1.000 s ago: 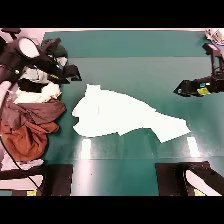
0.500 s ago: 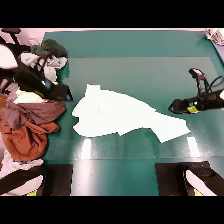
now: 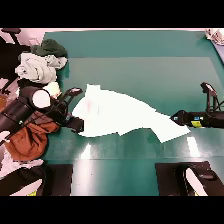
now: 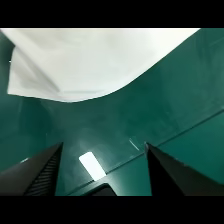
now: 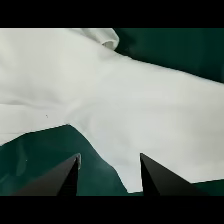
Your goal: Fold the shirts.
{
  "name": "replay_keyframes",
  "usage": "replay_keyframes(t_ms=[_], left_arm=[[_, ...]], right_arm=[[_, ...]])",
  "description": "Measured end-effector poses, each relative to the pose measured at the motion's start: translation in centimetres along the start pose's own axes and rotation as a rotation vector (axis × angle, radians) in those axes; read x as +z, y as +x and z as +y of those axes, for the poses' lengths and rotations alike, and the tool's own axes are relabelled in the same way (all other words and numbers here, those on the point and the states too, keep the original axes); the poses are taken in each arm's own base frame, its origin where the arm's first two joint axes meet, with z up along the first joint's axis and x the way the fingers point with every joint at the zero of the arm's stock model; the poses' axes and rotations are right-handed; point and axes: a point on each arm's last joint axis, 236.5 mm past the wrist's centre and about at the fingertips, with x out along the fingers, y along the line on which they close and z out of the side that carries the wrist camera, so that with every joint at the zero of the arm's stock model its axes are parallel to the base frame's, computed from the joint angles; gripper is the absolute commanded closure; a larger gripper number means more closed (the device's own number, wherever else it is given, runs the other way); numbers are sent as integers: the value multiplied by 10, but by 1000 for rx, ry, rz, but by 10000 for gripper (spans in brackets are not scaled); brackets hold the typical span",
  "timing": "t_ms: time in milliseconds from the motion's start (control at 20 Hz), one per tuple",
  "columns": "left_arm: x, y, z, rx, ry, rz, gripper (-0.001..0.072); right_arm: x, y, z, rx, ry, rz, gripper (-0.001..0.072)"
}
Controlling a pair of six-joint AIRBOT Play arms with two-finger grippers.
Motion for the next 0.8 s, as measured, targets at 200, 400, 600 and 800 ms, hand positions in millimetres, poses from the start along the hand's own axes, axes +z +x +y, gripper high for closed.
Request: replay_keyframes(t_ms=[200, 400, 600, 800], left_arm=[[-7, 17, 22, 83, 16, 5, 132], [10, 28, 29, 104, 21, -70, 132], [20, 46, 33, 103, 13, -76, 133], [19, 69, 34, 88, 20, -27, 528]], right_arm=[[-14, 2, 5, 27, 10, 25, 271], [-23, 4, 9, 43, 5, 54, 271], [-26, 4, 10, 44, 2, 64, 271], [-27, 4, 10, 43, 2, 68, 271]])
